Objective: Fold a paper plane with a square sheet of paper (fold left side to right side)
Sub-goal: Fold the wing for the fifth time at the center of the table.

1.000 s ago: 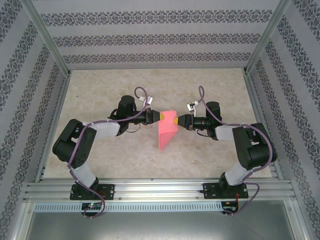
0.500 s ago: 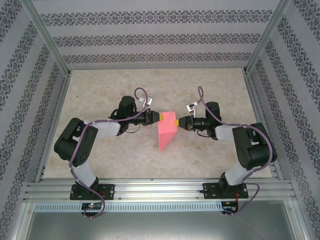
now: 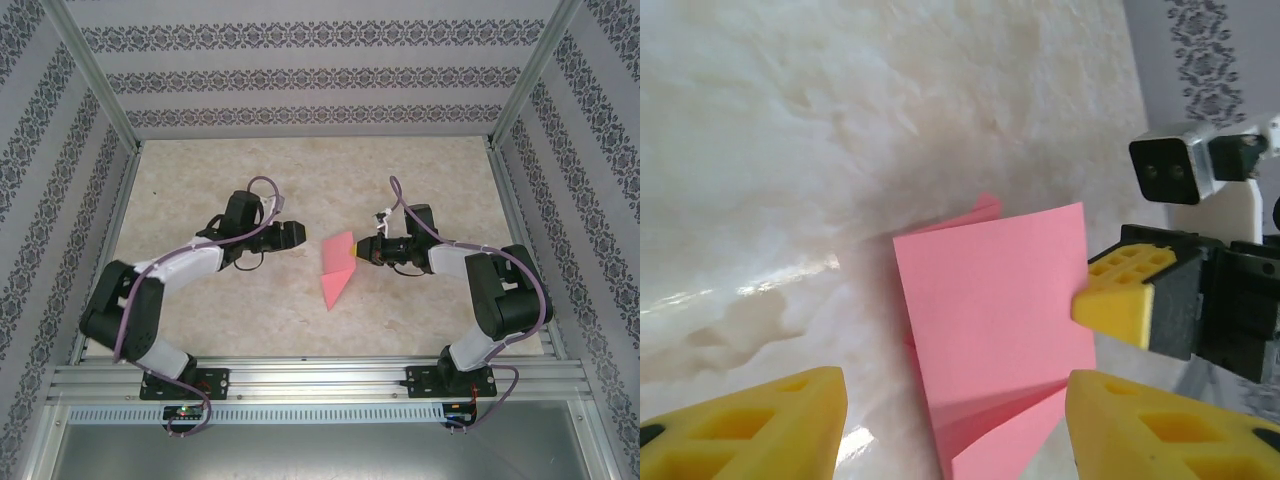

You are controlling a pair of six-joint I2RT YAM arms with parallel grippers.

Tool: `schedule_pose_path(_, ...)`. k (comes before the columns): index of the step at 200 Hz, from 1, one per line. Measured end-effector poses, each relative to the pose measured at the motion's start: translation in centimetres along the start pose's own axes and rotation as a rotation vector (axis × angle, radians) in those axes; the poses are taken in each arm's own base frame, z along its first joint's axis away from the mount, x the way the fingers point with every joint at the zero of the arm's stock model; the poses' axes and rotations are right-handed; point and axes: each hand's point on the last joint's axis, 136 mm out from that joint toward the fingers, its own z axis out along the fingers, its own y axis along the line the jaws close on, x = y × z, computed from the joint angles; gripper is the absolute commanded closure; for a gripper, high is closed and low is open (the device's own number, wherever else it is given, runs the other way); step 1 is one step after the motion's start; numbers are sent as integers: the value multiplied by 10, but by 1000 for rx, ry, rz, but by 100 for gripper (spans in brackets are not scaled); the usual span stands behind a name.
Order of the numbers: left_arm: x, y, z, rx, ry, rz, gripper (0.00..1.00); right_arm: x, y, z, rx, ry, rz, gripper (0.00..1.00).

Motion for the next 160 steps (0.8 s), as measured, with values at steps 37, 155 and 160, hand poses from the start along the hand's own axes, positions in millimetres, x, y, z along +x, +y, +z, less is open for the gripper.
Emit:
schedule_pose_path(37,36,-53,-6,-51,38,215,40,1,-19,-1,116,8,108,99)
schedule_pose_path(155,152,-63,88,-323,330,481,36,12,-39,-1,216,54,279,98)
schedule_pose_path(160,151,-61,90,-340,331,486,36,12,-40,-1,217,55,281,98)
